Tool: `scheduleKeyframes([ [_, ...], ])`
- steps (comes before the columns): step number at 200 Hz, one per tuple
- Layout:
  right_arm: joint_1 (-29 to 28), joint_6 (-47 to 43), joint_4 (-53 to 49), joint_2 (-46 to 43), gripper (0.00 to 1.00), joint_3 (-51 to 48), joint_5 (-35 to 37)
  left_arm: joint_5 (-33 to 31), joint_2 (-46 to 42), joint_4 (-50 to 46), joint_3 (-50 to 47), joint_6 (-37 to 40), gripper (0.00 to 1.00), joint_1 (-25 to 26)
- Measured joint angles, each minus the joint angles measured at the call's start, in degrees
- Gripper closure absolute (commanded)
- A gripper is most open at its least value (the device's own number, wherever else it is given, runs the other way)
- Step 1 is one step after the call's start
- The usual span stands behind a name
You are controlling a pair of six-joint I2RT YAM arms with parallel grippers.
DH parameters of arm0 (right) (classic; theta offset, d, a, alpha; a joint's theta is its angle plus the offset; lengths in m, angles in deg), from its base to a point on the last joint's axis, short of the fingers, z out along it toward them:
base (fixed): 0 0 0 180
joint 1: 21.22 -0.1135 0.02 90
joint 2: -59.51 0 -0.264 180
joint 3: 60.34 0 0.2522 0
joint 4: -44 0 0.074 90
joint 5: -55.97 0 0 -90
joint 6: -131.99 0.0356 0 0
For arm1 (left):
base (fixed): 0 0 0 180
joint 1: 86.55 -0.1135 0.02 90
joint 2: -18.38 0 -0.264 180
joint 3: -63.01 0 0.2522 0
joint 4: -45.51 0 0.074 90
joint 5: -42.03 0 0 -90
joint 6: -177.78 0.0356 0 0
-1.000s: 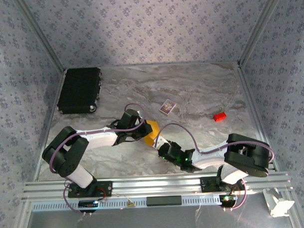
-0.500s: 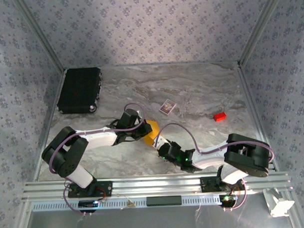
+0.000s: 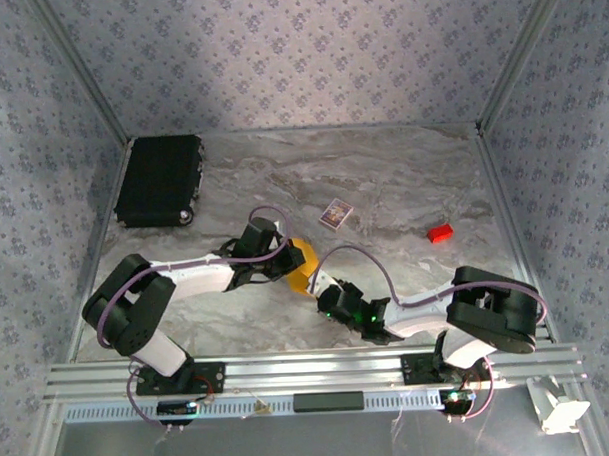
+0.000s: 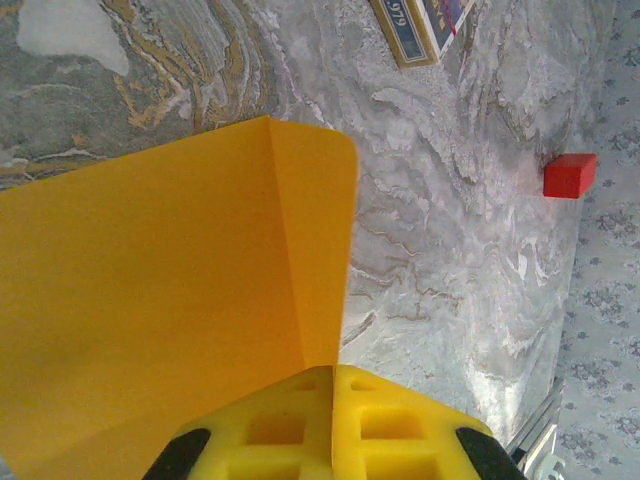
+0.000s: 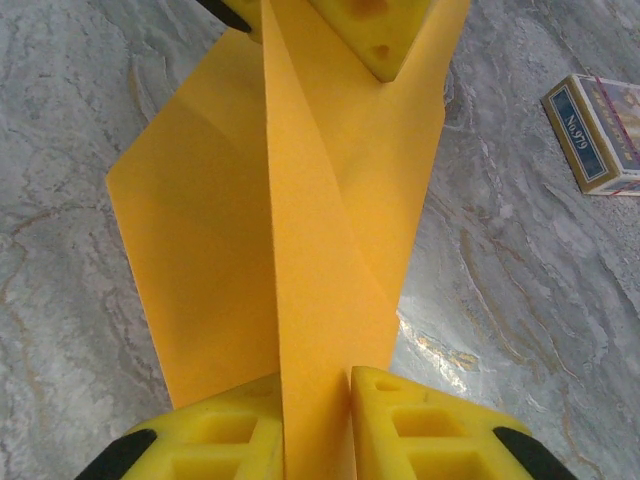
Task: Fold a paper plane with a square sheet of paper (pick it up from the middle)
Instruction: Fourth fold the wing at the center of the table.
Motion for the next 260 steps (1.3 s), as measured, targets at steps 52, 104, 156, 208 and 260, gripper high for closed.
scheduleKeyframes([
  [52,0.2,1.0,0.5,0.0,0.76,-0.2,-0.6,0.0,0.0,0.0,0.0,0.0,0.99,0.0],
  [104,0.2,1.3,0.7,0.0,0.79,-0.4,-1.0,-0.1,0.0,-0.7,0.0,-0.1,0.98,-0.4],
  [156,0.6,2.4,0.7,-0.1,0.81,-0.6,-2.0,-0.3,0.0,-1.1,0.0,-0.2,0.97,-0.4],
  [208,0.6,2.6,0.8,-0.2,0.76,-0.7,-3.0,-0.3,0.0,-1.9,0.0,-0.2,0.97,-0.4],
  [260,0.9,2.6,1.1,-0.6,0.79,-1.1,-3.3,-0.3,0.0,-2.1,0.0,-0.2,0.97,-0.4],
])
